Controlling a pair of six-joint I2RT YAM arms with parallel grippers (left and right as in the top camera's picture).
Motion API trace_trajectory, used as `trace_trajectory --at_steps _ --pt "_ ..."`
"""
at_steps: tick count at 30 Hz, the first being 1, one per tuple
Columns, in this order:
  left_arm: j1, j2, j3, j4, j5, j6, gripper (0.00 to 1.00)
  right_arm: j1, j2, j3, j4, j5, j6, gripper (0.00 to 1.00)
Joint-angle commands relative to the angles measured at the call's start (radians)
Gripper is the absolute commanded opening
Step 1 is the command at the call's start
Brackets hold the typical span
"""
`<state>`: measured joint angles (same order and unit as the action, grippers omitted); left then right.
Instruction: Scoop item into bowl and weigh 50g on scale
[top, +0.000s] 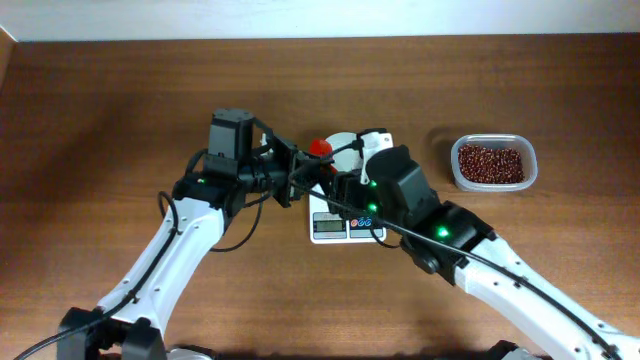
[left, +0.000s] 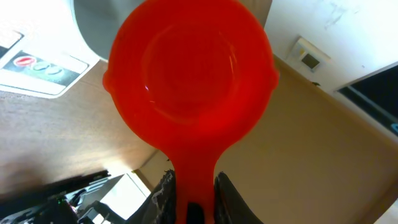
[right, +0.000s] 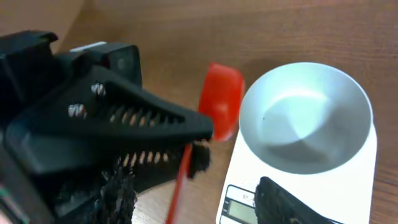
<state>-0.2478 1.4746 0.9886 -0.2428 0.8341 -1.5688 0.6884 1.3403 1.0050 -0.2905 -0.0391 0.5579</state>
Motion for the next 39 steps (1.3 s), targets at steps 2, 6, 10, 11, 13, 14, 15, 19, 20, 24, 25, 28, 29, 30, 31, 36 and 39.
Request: trace_trajectory --at_steps 2,6,10,11,13,14,15,19,20,24,25,28,29,30,31,36,39 --pt "-0.025 -0.015 0.009 0.006 0.015 -0.008 0.00 0.005 0.035 0.016 0.027 0.033 0.008 0.37" --pt "-0.025 -0.015 0.009 0.006 0.014 -0.008 0.00 0.005 0.035 0.016 0.033 0.032 0.008 0.08" --pt "-0.025 -0.015 0.009 0.006 0.015 -0.008 0.00 0.005 0.035 0.016 0.029 0.032 0.008 0.11" --pt "-0.025 -0.015 0.009 0.006 0.015 -0.008 0.00 0.004 0.035 0.016 0.037 0.033 0.007 0.04" --pt "-0.025 -0.015 0.009 0.006 0.015 0.030 0.17 0.004 0.035 0.016 0.041 0.033 -0.001 0.04" --pt "-0.025 -0.015 0.009 0.006 0.014 0.058 0.25 0.004 0.035 0.016 0.041 0.033 -0.003 0.04" --pt "-0.025 -0.015 0.009 0.007 0.014 0.108 0.31 -0.001 0.035 0.018 0.040 0.028 -0.010 0.04" --pt "-0.024 -0.015 0.009 0.026 0.007 0.364 0.70 -0.099 0.035 0.118 -0.104 -0.124 -0.085 0.04" --pt "-0.024 -0.015 0.009 0.062 0.007 0.432 0.77 -0.127 0.035 0.171 -0.185 -0.138 -0.115 0.04" --pt "-0.011 -0.015 0.009 0.122 0.008 0.611 0.82 -0.237 0.035 0.388 -0.508 -0.138 -0.212 0.04" --pt "-0.011 -0.015 0.009 0.122 0.020 0.697 0.86 -0.281 0.036 0.449 -0.594 -0.137 -0.240 0.04" --pt "-0.011 -0.015 0.009 0.121 0.041 0.918 0.99 -0.491 0.058 0.646 -0.873 -0.134 -0.346 0.04" --pt "-0.011 -0.015 0.009 0.115 0.042 0.994 0.99 -0.559 0.079 0.684 -0.931 -0.132 -0.385 0.04" --pt "-0.011 -0.015 0.009 0.111 0.041 1.058 0.99 -0.615 0.105 0.701 -0.970 -0.121 -0.425 0.04" --pt "-0.011 -0.015 0.009 0.105 0.041 1.097 0.99 -0.673 0.142 0.708 -1.009 -0.094 -0.465 0.04" --pt "-0.014 -0.015 0.158 -0.295 -0.253 1.365 0.99 -0.850 0.391 0.708 -1.017 -0.077 -0.615 0.04" --pt "-0.084 -0.015 0.324 -0.493 -0.566 1.490 0.99 -0.875 0.463 0.708 -0.979 -0.080 -0.633 0.04"
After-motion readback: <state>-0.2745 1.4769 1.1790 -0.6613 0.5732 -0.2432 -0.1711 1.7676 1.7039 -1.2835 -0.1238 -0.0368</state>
